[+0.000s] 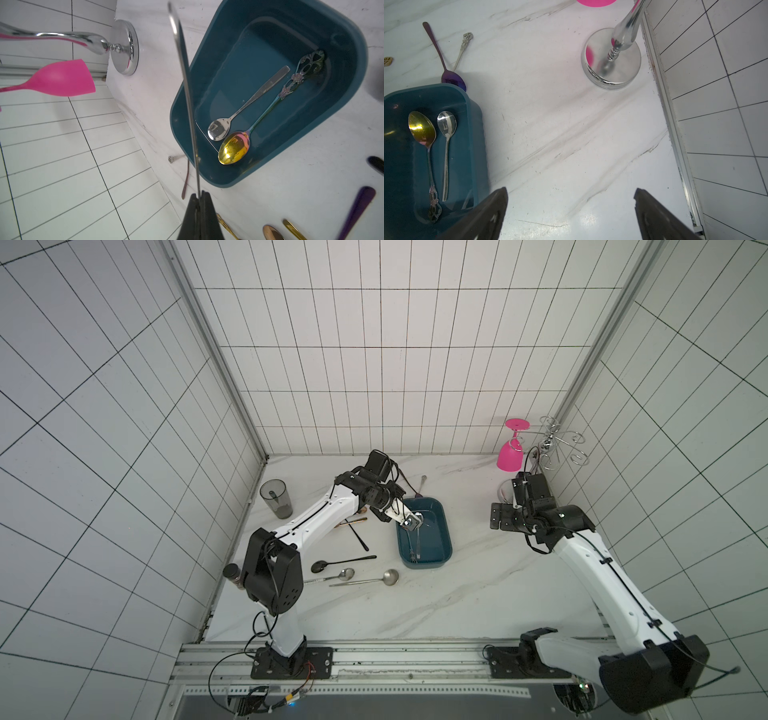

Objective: Put the spoon into the storage box
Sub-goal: Place the spoon in the storage box, then move the spoon at the center of the board.

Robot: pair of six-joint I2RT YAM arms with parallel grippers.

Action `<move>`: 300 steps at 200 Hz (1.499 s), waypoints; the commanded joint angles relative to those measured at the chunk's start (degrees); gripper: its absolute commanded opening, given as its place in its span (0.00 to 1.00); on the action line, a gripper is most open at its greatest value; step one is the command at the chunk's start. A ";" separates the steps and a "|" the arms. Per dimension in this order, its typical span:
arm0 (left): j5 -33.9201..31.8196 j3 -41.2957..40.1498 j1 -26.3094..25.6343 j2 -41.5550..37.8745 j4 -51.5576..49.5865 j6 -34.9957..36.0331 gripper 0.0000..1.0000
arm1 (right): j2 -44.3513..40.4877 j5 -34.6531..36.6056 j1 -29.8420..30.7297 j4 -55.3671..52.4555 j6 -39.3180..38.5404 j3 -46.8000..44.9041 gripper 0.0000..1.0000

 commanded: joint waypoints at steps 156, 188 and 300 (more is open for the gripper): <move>2.82 -3.44 -3.72 17.05 18.70 42.04 0.08 | -5.58 0.19 -2.76 -3.95 0.41 -2.33 0.99; 6.23 -3.07 -3.65 15.34 19.81 41.88 0.54 | -5.43 -0.99 -2.96 -3.68 0.41 -2.16 0.99; 5.80 -10.67 -3.32 -6.37 25.39 9.54 0.73 | 5.95 -15.88 -2.23 -1.30 -0.21 6.97 0.99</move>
